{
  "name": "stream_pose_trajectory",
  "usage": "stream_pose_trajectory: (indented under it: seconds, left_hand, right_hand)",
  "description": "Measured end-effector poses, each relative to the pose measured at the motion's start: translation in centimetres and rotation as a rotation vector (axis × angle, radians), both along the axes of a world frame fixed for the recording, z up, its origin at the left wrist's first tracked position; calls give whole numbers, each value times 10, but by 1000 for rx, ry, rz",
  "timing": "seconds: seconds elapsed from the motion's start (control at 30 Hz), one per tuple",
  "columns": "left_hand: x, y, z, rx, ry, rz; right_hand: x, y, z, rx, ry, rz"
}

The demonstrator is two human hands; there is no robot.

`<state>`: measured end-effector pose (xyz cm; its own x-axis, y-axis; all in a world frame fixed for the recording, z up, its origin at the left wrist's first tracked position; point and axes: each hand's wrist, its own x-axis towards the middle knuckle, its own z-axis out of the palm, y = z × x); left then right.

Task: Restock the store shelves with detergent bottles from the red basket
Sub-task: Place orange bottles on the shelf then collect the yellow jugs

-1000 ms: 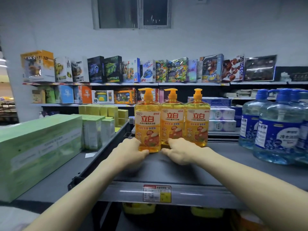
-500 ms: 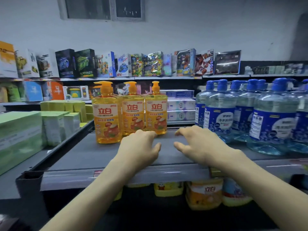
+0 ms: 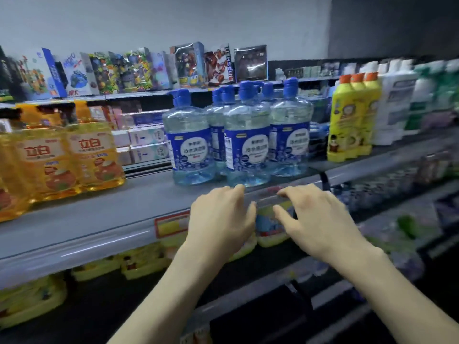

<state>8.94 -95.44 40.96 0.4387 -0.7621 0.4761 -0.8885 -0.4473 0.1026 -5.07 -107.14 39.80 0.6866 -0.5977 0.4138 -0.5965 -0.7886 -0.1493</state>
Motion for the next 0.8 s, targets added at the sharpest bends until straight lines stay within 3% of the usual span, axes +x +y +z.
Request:
stream_pose_trajectory:
  seconds: [0.27, 0.8]
  left_hand:
    - [-110, -116, -78, 202, 179, -221]
    - [-229, -308, -209, 482, 234, -675]
  right_hand:
    - [-123, -78, -89, 193, 39, -250]
    - [-258, -182, -218, 429, 163, -771]
